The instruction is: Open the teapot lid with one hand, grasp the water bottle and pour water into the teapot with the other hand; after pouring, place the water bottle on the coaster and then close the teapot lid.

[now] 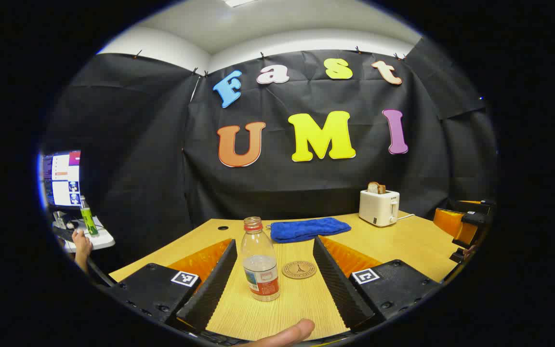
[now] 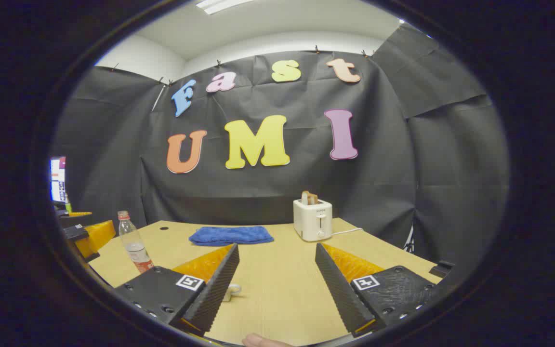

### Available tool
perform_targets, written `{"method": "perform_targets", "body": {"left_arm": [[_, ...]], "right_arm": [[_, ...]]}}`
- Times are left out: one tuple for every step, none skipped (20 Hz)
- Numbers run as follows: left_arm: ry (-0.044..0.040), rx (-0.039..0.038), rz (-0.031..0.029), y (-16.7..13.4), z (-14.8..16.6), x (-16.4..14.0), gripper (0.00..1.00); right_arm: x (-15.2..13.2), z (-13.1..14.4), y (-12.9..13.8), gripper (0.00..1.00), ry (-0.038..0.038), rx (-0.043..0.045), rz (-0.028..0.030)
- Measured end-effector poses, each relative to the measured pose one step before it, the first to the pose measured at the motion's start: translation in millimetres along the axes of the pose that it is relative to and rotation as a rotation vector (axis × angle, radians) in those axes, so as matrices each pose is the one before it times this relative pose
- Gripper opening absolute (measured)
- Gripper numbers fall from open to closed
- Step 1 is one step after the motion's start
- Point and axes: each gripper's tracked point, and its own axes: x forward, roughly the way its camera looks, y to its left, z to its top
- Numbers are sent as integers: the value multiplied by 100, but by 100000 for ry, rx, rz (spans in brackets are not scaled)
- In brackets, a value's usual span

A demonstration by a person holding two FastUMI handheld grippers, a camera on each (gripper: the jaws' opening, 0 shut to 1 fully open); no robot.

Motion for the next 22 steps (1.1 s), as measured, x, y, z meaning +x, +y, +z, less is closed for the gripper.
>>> {"method": "perform_targets", "body": {"left_arm": [[1650, 258, 809, 603, -428, 110, 99], [-658, -359, 1618, 969, 94, -61, 99], [-605, -831, 680, 475, 133, 180, 99], [892, -832, -520, -65, -192, 158, 99], [892, -559, -899, 62, -331, 62, 100], [186, 459, 395, 173, -58, 103, 100], [-25, 990, 754, 272, -34, 70, 100], [486, 913, 602, 155, -147, 221, 99], [922, 696, 295, 113, -386, 119, 99], [548, 304, 248, 128, -283, 75, 99], [676, 125, 282, 113, -151, 6, 99], [70, -158, 443, 156, -30, 1, 99], [425, -660, 273, 180, -88, 158, 100], [236, -779, -312, -96, -85, 5, 100], [205, -898, -788, -163, -118, -27, 100], [306, -425, -617, -106, 32, 87, 100], [138, -41, -263, -98, -33, 126, 100], [417, 280, 74, 81, -181, 129, 99], [794, 388, 164, 48, -309, -87, 100], [814, 330, 185, -47, -234, 54, 99], [749, 297, 62, -38, -251, 144, 99], [495, 423, -121, -46, -183, 130, 99]], "right_arm": [[98, -320, 307, 96, 837, -1100, 61], [96, -634, 277, 95, 1302, -1161, -137], [-48, -408, 59, 95, 1013, -426, -181], [-57, -315, 138, 95, 549, 19, 451], [40, -663, 400, 94, 1761, -1013, 775], [75, -359, 33, 95, 1049, -961, -233], [71, -216, -67, 94, 567, -794, -393], [-10, -54, 0, 95, 51, -229, 7], [37, -24, 61, 95, 75, 40, 96], [126, -269, 11, 94, 425, 11, 110], [133, -132, 29, 94, 495, -19, 87], [29, -167, 52, 94, 355, 99, -53], [106, -14, 27, 94, 169, 271, -57], [123, -212, 80, 94, 321, 205, 100], [101, -203, 132, 94, 607, -56, 234], [238, -285, 103, 94, 528, -94, 145], [242, -117, 161, 94, 352, -61, 483], [261, -342, 287, 94, 294, -135, 956], [416, -291, 413, 94, 301, -320, 929], [493, -434, 478, 95, 153, -291, 1200], [523, -396, 551, 95, 216, -207, 1146], [721, -479, 613, 94, 455, -67, 1507]]}}
